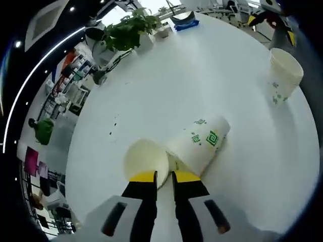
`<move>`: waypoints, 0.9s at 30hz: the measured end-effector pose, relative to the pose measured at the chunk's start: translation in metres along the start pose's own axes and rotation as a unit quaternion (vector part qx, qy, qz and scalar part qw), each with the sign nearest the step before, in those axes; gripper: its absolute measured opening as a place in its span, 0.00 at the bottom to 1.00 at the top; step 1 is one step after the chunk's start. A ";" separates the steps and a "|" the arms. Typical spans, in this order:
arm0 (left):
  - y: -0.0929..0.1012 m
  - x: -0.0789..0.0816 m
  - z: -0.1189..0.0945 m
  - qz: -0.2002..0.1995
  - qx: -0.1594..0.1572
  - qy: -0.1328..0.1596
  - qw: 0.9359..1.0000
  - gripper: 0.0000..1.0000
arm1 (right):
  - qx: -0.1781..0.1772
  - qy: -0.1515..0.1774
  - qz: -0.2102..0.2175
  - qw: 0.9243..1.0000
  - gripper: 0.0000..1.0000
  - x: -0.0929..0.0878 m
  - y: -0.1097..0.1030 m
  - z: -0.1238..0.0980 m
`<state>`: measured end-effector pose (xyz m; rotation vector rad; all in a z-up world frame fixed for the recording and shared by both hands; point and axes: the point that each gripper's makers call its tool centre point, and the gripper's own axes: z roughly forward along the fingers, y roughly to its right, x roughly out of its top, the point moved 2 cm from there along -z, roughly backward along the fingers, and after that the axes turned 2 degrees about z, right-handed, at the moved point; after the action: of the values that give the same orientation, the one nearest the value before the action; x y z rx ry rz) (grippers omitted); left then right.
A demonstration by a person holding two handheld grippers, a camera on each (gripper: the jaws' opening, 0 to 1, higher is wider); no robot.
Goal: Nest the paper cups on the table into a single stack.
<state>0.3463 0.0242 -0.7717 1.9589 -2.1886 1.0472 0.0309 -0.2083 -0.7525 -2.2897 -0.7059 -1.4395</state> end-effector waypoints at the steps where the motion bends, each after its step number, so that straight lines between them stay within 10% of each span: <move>1: 0.000 0.000 0.001 0.000 -0.003 0.000 1.000 0.07 | -0.001 0.000 0.001 1.000 0.88 0.000 0.000 0.000; 21: -0.011 -0.003 -0.027 -0.039 0.022 0.002 0.999 0.00 | -0.002 0.009 -0.002 1.000 0.87 0.001 0.001 0.000; 27: -0.012 0.010 -0.050 -0.105 0.042 0.019 0.993 0.00 | 0.000 0.015 -0.005 1.000 0.87 0.003 0.000 -0.001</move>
<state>0.3349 0.0401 -0.7234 2.1286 -1.8979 1.1494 0.0311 -0.2077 -0.7492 -2.2620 -0.7099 -1.4763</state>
